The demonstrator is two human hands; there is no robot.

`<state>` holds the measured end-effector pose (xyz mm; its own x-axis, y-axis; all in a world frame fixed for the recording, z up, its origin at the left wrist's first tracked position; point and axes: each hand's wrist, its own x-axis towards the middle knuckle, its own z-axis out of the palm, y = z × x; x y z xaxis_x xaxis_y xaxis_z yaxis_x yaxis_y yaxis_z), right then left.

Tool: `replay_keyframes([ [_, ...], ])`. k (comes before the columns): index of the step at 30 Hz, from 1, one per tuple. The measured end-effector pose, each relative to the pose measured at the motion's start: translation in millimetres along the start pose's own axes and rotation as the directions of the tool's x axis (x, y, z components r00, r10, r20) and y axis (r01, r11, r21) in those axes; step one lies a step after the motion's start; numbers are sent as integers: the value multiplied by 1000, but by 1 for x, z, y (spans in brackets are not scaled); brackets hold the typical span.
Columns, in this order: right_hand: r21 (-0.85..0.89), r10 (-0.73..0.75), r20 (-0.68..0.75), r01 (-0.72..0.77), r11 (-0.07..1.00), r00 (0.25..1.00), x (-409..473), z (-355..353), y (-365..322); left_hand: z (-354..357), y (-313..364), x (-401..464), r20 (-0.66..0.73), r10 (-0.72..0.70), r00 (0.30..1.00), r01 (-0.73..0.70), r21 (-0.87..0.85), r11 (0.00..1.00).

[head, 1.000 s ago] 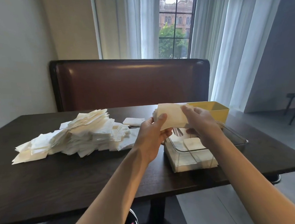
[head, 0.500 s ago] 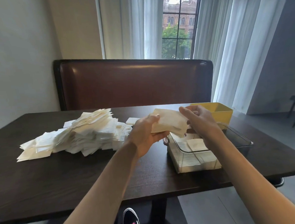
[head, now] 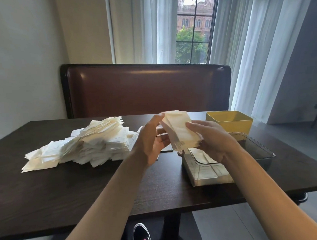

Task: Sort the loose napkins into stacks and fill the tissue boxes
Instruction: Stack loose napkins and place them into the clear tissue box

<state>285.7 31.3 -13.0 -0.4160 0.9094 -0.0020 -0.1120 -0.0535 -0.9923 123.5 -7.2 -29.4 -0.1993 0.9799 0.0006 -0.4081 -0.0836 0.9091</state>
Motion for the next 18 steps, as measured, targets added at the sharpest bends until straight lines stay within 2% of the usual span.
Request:
replay_keyframes([
  [2,-39,-71,-91,67,997,993,-1,8,4,7,-7,-4,-7,-38,999,38,-58,998],
  [4,-81,-109,-114,100,992,988,-2,18,10,17,-11,-7,-6,-67,998,66,-114,991],
  [7,-265,-187,-115,151,952,976,-3,27,17,26,-15,-4,-126,-56,991,39,-130,991],
  [9,-386,-231,-124,167,907,965,-2,29,17,27,-16,-3,-212,-36,977,23,-65,998],
  [13,-554,-299,-111,191,811,948,-1,33,14,25,-18,-2,-241,-27,970,43,64,997],
  [18,-615,-276,-52,187,766,960,2,36,15,21,-12,-5,-227,-50,973,78,116,990],
])
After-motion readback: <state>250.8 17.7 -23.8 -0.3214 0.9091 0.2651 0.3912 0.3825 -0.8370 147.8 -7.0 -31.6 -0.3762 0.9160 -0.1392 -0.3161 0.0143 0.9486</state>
